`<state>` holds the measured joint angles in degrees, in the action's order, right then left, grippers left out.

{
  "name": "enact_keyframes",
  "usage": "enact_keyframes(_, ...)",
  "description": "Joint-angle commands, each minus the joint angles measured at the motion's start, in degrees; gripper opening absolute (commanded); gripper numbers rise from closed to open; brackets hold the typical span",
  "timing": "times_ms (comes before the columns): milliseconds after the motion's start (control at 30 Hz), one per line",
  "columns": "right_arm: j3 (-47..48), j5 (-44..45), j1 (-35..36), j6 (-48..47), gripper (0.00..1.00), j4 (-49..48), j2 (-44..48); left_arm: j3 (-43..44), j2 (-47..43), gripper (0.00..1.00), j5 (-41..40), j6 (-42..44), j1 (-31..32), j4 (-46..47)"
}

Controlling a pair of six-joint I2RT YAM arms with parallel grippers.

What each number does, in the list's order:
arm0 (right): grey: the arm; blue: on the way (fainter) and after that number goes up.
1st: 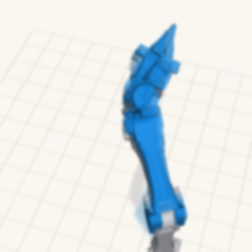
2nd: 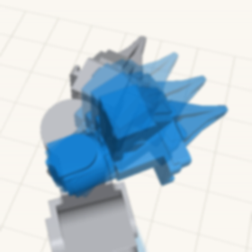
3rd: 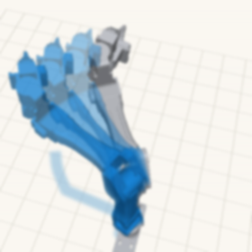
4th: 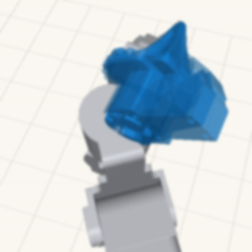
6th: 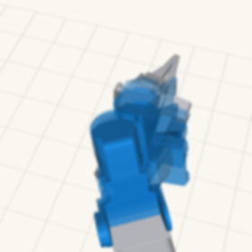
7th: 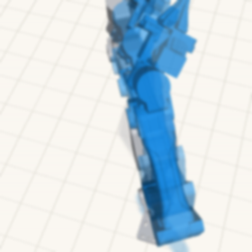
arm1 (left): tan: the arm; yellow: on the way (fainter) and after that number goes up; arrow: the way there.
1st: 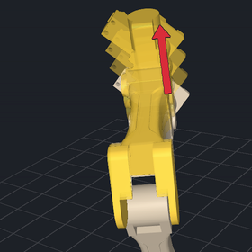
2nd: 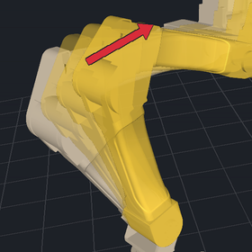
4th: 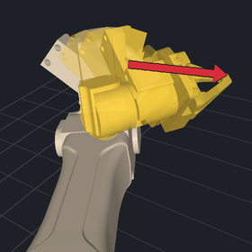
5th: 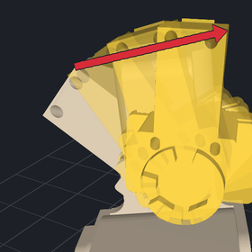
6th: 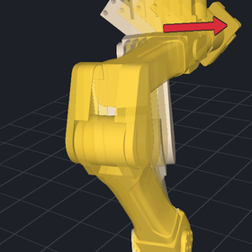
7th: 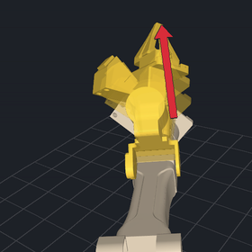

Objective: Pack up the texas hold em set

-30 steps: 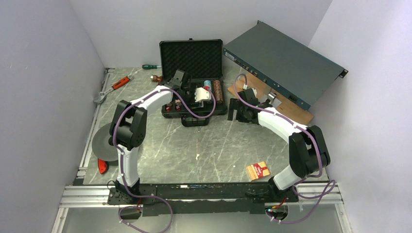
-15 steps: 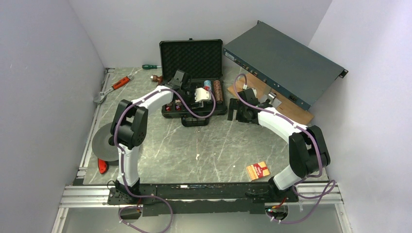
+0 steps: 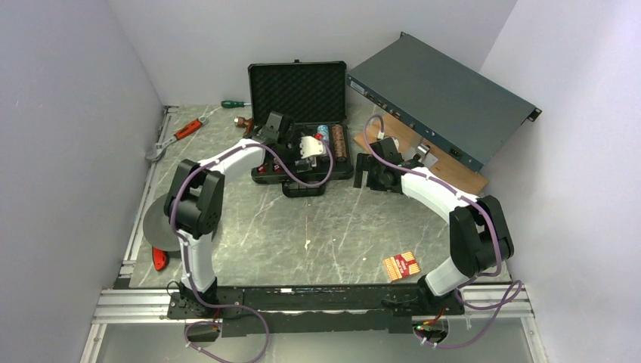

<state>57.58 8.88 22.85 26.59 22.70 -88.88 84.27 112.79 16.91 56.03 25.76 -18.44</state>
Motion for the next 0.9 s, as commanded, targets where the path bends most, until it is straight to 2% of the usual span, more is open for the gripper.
enact_keyframes(0,2.2,0.5,-0.3,-0.5,1.00,-1.0,0.3,-2.5,-7.9,1.00,-0.1,-1.6,0.1,4.4)
enact_keyframes(100,2.2,0.6,-0.3,-0.4,1.00,-0.9,0.3,-6.6,-12.7,1.00,-1.8,-6.4,0.1,10.3)
enact_keyframes(300,2.2,0.4,-0.3,-0.3,1.00,-1.0,0.3,-12.7,-23.0,1.00,-10.7,-24.6,0.3,26.0)
enact_keyframes(333,2.1,0.4,-0.3,-0.3,1.00,-1.1,0.2,-14.2,-23.9,1.00,-12.9,-30.2,0.3,29.7)
enact_keyframes(367,2.1,0.3,-0.3,-0.3,1.00,-1.1,0.2,-15.4,-24.2,1.00,-17.8,-42.5,0.1,33.2)
enact_keyframes(400,2.1,0.2,-0.3,-0.3,1.00,-1.1,0.3,-15.5,-23.8,1.00,-23.8,-57.7,0.0,32.4)
enact_keyframes(433,2.2,0.1,-0.3,-0.3,1.00,-1.1,0.1,-13.6,-22.2,1.00,-20.5,-62.6,-1.0,28.9)
enact_keyframes(467,2.2,0.1,-0.3,-0.4,1.00,-1.0,0.2,-9.4,-19.4,1.00,-8.5,-58.7,-1.9,21.8)
enact_keyframes(500,2.3,0.3,-0.3,-0.4,1.00,-0.9,0.3,-2.8,-15.8,1.00,-8.3,-54.8,-2.0,12.3)
enact_keyframes(533,2.2,0.4,-0.3,-0.4,1.00,-0.8,0.5,6.2,-11.8,1.00,-11.1,-55.3,-1.9,4.2)
enact_keyframes(600,2.1,0.6,-0.3,-0.5,1.00,-0.8,0.9,15.2,-5.6,1.00,-13.3,-60.7,-2.7,-5.3)
enact_keyframes(633,2.0,0.6,-0.3,-0.5,1.00,-0.8,1.1,15.9,-4.2,1.00,-13.3,-64.0,-3.1,-5.5)
enact_keyframes(767,2.0,0.7,-0.3,-0.5,1.00,-0.9,1.0,9.6,-5.8,0.97,-15.0,-71.6,-3.5,1.8)
enact_keyframes(800,2.1,0.7,-0.3,-0.5,1.00,-0.9,0.8,8.2,-6.4,0.93,-15.4,-73.6,-3.4,3.2)
enact_keyframes(833,2.1,0.7,-0.3,-0.5,1.00,-0.8,0.7,6.8,-6.6,0.83,-15.4,-75.2,-3.4,4.5)
enact_keyframes(867,2.1,0.8,-0.3,-0.5,1.00,-0.7,0.7,5.9,-6.7,0.78,-15.3,-76.6,-3.3,5.6)
